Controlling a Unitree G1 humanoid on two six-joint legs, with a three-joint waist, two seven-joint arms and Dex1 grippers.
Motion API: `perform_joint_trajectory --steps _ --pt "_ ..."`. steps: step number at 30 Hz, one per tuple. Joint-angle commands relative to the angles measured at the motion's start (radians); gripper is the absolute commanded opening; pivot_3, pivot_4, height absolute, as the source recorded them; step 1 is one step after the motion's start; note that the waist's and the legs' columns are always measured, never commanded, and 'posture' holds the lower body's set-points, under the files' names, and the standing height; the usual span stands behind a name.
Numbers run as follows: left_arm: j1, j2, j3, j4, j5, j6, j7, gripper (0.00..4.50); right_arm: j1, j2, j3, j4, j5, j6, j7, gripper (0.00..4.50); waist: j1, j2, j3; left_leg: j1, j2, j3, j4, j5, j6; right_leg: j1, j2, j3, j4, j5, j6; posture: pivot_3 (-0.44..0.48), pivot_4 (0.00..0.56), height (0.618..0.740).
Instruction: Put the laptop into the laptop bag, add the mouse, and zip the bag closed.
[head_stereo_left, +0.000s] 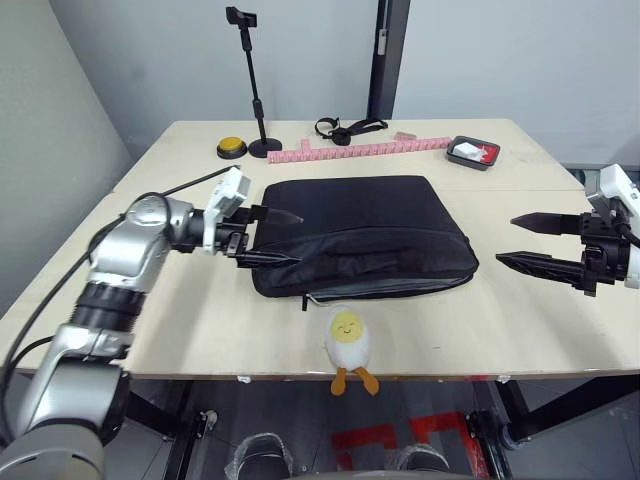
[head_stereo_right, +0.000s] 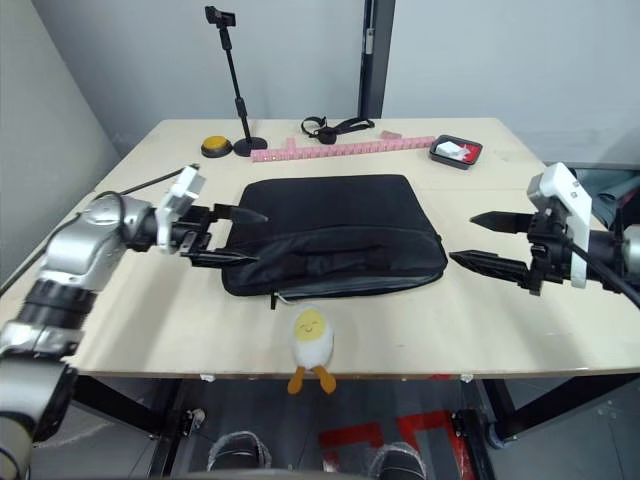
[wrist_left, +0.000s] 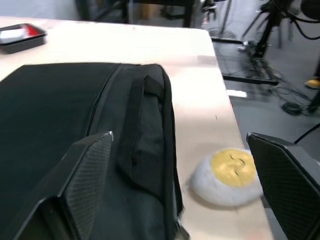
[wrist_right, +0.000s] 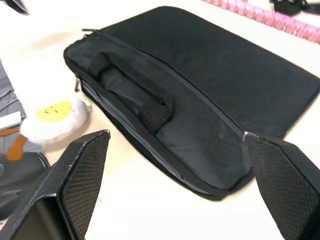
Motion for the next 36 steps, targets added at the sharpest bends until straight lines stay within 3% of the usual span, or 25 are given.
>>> perform_joint_trajectory --steps 1,9,13,21,28,36 --pt "-0.081 -0.07 -0.046 0.194 0.086 -0.151 -0.063 2.95 0.002 -0.022 -0.09 -0.087 0.09 0.06 -0.042 3.95 0.002 0.0 0.0 0.0 0.0 0.0 0.0 0.0 0.0 0.0 0.0 0.0 0.0 0.0 0.0 0.0 0.15 0.74" --pt "-0.238 -0.261 -0.08 0.595 0.243 -0.406 -0.021 0.1 0.03 -0.027 -0.131 -0.21 0.241 0.144 -0.133 1.26 0.027 -0.001 0.0 0.0 0.0 0.001 0.001 0.0 0.001 0.0 0.0 0.002 0.0 0.001 0.002 0.0 0.15 0.74" --pt "-0.29 -0.306 -0.059 0.75 0.312 -0.48 0.066 0.0 0.023 -0.007 -0.09 -0.257 0.337 0.166 -0.215 0.02 0.037 -0.001 0.001 0.0 0.0 0.001 0.002 0.0 0.001 0.0 0.0 0.003 -0.001 0.003 0.005 0.0 0.15 0.74" --pt "-0.31 -0.315 -0.043 0.84 0.386 -0.521 0.095 0.0 -0.037 0.026 0.061 -0.265 0.464 0.118 -0.349 0.02 0.039 -0.001 0.001 0.0 -0.001 0.002 0.002 -0.004 -0.006 0.001 0.0 0.005 -0.002 0.005 0.011 0.0 0.15 0.74" --pt "-0.298 -0.313 -0.028 0.835 0.408 -0.533 0.081 0.0 -0.077 0.06 0.264 -0.243 0.31 -0.014 -0.383 0.02 0.039 -0.001 0.001 0.0 -0.001 0.002 0.002 -0.005 -0.008 0.001 0.0 0.005 -0.002 0.006 0.017 0.0 0.15 0.74" --pt "-0.28 -0.302 -0.02 0.831 0.434 -0.532 0.063 0.0 -0.13 0.086 0.458 -0.203 0.354 0.045 -0.36 2.51 0.036 -0.001 0.001 0.0 -0.001 0.002 0.002 -0.006 -0.008 0.0 0.0 0.005 -0.003 0.006 0.018 0.0 0.15 0.74"
